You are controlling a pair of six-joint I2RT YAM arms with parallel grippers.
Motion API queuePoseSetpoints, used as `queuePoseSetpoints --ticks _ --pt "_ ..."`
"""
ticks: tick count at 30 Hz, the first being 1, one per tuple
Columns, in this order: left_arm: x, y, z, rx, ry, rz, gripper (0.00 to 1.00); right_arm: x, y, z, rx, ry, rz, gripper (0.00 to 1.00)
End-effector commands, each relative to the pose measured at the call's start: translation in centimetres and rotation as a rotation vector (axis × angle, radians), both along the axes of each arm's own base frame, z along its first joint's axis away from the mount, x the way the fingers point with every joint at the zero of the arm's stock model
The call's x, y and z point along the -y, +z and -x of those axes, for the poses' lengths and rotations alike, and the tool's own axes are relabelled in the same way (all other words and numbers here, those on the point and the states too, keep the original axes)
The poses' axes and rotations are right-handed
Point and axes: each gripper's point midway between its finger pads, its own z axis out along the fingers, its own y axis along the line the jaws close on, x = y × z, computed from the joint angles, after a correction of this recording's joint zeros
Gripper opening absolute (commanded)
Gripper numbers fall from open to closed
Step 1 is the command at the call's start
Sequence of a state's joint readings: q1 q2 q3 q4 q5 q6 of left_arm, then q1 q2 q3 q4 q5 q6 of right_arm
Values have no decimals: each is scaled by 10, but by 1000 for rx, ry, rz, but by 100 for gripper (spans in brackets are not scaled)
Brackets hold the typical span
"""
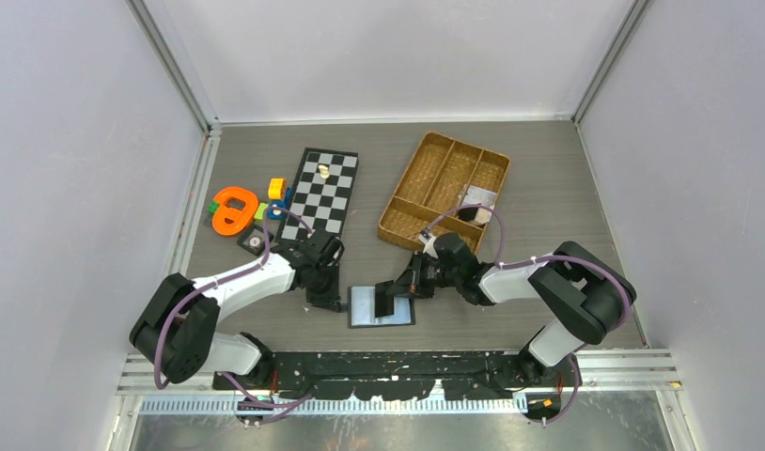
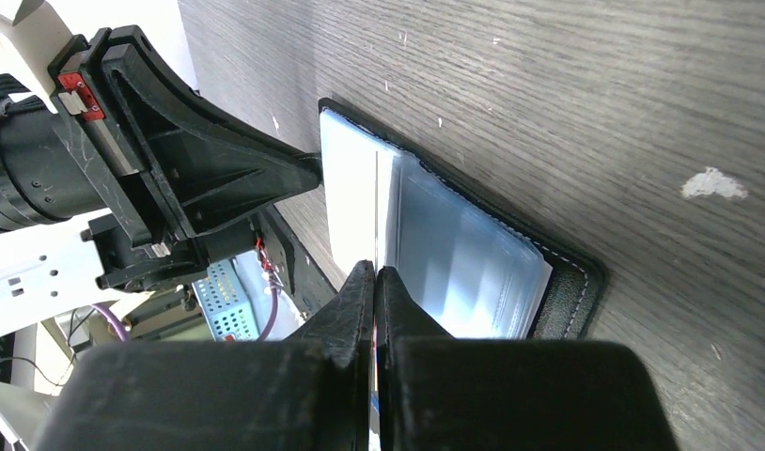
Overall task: Put the credit cards into the card holder
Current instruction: Insert the credit card into the card holder.
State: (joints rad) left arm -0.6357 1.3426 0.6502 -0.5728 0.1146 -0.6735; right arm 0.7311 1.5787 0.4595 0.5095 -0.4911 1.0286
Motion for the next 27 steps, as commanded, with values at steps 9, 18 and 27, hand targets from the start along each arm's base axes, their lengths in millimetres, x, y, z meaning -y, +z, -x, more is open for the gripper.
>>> queuePoseSetpoints --ticks 9,18,27 --pt "-4 -2 -4 23 -7 -32 0 -3 2 3 4 3 -17 0" --pt "-5 -2 -3 22 -6 -32 0 -3 -10 9 -12 17 7 0" --pt "-5 -2 -4 26 -7 -33 0 -3 -17 15 -25 32 35 1"
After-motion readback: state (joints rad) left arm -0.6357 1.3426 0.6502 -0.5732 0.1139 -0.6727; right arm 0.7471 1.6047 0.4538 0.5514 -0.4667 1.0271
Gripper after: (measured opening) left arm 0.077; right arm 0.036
